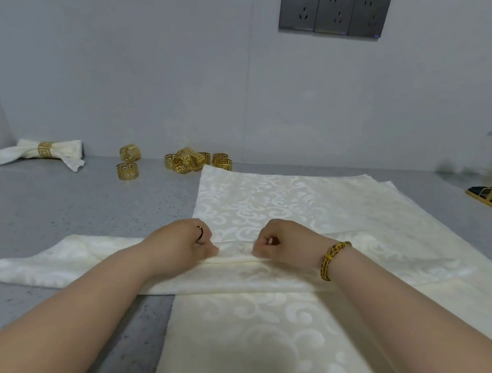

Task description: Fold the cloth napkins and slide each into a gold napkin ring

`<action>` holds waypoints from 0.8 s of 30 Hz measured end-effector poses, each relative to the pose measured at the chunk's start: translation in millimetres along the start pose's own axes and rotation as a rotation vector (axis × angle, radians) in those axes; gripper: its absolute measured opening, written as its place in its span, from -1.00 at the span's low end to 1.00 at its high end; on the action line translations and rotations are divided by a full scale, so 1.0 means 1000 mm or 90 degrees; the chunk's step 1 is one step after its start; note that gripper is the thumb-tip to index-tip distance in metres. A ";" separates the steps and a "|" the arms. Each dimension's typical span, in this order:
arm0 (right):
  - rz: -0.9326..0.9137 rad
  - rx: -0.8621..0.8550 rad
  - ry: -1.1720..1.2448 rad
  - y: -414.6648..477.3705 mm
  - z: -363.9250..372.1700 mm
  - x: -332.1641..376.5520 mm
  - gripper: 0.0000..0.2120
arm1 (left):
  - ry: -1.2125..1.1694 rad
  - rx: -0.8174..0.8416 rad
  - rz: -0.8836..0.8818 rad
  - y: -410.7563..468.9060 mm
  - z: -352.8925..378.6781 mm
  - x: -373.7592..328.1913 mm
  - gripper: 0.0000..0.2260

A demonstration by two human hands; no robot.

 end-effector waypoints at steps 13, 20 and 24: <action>0.158 0.169 -0.160 0.030 -0.013 0.012 -0.78 | 0.081 0.194 -0.039 0.035 -0.017 -0.003 -0.76; 0.113 0.167 -0.176 0.027 -0.007 0.020 -0.71 | 0.148 0.194 -0.007 0.028 -0.021 -0.012 -0.77; -0.014 -0.009 -0.236 0.004 0.010 0.019 -0.68 | 0.289 -0.015 0.011 0.000 -0.009 -0.023 -0.74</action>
Point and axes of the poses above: each hand's wrist, its own y-axis towards the middle knuckle, its own z-axis out of the palm, x = y × z, the point moved 2 cm from there along y, towards the middle knuckle, and after that the axes turned 11 degrees about y, right-handed, at the moved point
